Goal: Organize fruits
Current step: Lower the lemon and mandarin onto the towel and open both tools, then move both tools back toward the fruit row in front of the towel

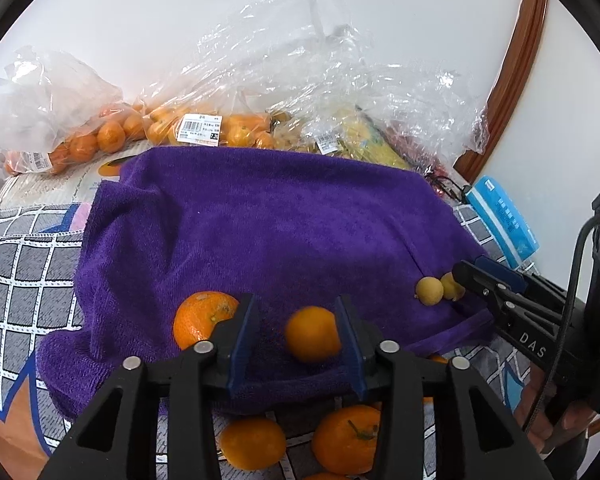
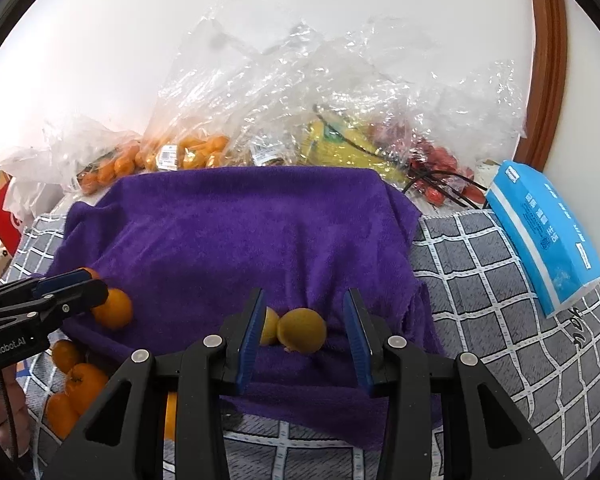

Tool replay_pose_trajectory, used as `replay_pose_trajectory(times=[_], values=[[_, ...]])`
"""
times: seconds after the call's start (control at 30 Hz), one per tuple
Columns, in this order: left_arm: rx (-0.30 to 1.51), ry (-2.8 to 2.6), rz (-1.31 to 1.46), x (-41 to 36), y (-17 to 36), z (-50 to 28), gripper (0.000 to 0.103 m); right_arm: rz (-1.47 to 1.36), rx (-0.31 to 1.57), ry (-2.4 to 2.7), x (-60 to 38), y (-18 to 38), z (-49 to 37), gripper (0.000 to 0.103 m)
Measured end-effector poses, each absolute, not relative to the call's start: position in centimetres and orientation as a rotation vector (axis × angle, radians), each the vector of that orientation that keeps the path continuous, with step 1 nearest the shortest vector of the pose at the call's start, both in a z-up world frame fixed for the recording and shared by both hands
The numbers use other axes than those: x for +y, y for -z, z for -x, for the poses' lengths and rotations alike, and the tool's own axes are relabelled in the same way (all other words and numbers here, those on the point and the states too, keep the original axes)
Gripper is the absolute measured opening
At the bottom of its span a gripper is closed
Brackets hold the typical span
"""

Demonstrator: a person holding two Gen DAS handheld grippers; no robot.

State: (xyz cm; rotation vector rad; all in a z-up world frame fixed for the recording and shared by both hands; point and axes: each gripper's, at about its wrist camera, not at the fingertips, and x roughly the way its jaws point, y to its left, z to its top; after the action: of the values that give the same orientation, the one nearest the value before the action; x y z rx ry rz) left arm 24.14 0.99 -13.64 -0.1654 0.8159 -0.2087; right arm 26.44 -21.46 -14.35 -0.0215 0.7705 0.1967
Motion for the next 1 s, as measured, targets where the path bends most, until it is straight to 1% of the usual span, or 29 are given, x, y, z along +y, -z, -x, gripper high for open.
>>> replay_pose_trajectory(times=[0.23, 0.4, 0.5, 0.63, 0.8, 1.0], values=[[0.81, 0.218, 0.174, 1.0, 13.3, -23.8, 0.04, 0.065, 0.755, -0.166, -21.0, 14.0, -25.9, 0.04], [0.764, 0.218, 0.166, 0.7, 12.6, -23.1, 0.04, 0.07, 0.75, -0.183, -20.6, 13.4, -25.5, 0.04], [0.749, 0.23, 0.169, 0.5, 12.3, -22.7, 0.04, 0.075, 0.742, -0.165, -20.4, 12.6, -24.9, 0.043], [0.745, 0.239, 0.165, 0.3, 11.9, -22.3, 0.04, 0.06, 0.713, -0.173, -20.5, 11.2, -23.6, 0.052], [0.716, 0.202, 0.098, -0.2, 11.1, -21.5, 0.04, 0.045, 0.707, -0.178, -20.5, 9.8, -21.9, 0.059], [0.716, 0.183, 0.066, -0.2, 10.0, -20.9, 0.04, 0.012, 0.715, -0.175, -20.7, 8.5, -19.8, 0.064]])
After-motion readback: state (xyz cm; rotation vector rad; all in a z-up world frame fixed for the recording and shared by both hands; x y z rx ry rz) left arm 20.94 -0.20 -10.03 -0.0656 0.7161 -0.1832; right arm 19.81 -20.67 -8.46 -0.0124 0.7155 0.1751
